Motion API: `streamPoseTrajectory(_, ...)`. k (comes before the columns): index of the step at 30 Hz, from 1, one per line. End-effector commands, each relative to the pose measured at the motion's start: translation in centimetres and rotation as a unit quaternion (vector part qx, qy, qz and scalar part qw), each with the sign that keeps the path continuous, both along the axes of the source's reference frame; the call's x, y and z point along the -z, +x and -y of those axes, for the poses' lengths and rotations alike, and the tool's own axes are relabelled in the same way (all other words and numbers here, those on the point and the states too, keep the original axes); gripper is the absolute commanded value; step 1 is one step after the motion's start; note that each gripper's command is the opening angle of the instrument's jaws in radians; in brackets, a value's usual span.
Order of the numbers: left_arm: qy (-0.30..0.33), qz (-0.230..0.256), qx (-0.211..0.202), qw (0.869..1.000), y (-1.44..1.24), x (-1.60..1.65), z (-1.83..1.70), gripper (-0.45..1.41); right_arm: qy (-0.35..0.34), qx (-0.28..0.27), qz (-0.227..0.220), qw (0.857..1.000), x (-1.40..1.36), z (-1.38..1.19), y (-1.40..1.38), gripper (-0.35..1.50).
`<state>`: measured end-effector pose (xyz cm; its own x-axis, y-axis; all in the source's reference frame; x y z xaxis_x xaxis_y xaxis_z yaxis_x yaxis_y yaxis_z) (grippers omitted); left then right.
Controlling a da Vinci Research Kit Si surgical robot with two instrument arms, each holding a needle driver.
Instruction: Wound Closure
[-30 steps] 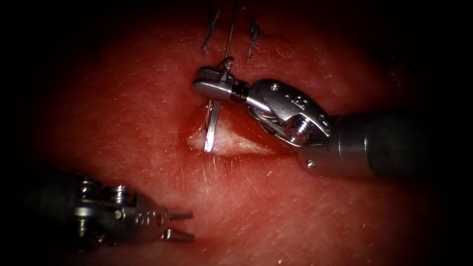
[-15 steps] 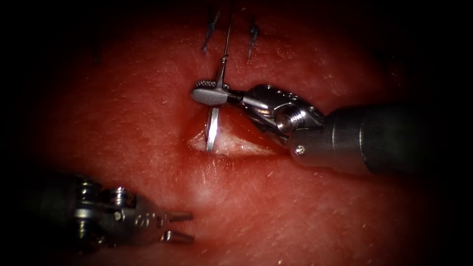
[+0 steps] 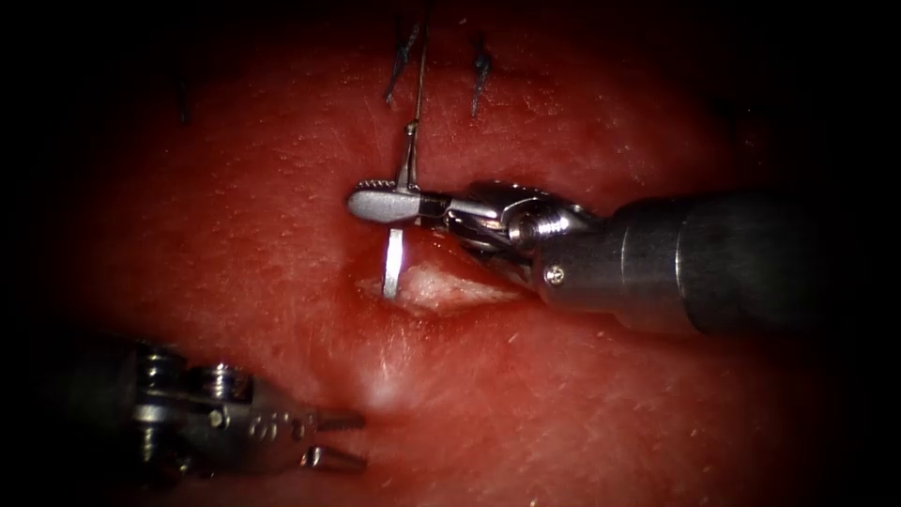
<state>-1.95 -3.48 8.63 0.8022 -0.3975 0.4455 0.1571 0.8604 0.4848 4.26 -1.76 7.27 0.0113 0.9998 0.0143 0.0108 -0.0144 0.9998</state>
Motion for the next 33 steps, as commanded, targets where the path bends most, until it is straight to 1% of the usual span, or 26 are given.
streamPoseTrajectory(1,0.000,0.000,0.000,1.000,-0.03,-0.05,0.06,0.14,0.011,0.002,-0.004,1.000,0.01,0.06,0.07,-0.35)
streamPoseTrajectory(3,0.000,0.000,-0.001,1.000,-0.02,-0.06,0.05,0.14,0.026,0.004,-0.005,1.000,0.04,0.08,0.06,-0.35)
streamPoseTrajectory(5,-0.001,0.000,-0.001,1.000,-0.01,-0.06,0.05,0.14,0.061,0.008,-0.005,0.998,0.05,0.12,0.04,-0.35)
streamPoseTrajectory(13,-0.002,-0.001,0.000,1.000,0.00,-0.06,0.05,0.12,0.102,0.022,-0.012,0.994,0.07,0.21,0.06,-0.35)
streamPoseTrajectory(14,-0.002,-0.001,0.000,1.000,0.00,-0.07,0.04,0.12,0.122,0.027,-0.015,0.992,0.09,0.23,0.07,-0.35)
streamPoseTrajectory(21,-0.002,-0.001,0.000,1.000,0.00,-0.07,0.04,0.12,0.177,0.047,-0.029,0.983,0.16,0.24,0.08,-0.35)
streamPoseTrajectory(23,-0.002,-0.001,0.000,1.000,0.00,-0.07,0.04,0.11,0.202,0.056,-0.036,0.977,0.17,0.25,0.08,-0.35)
streamPoseTrajectory(27,-0.002,-0.001,0.000,1.000,0.00,-0.07,0.03,0.11,0.220,0.064,-0.042,0.973,0.17,0.29,0.08,-0.35)
streamPoseTrajectory(33,-0.003,-0.002,0.000,1.000,0.01,-0.09,0.02,0.11,0.234,0.068,-0.057,0.968,0.29,0.38,0.04,-0.35)
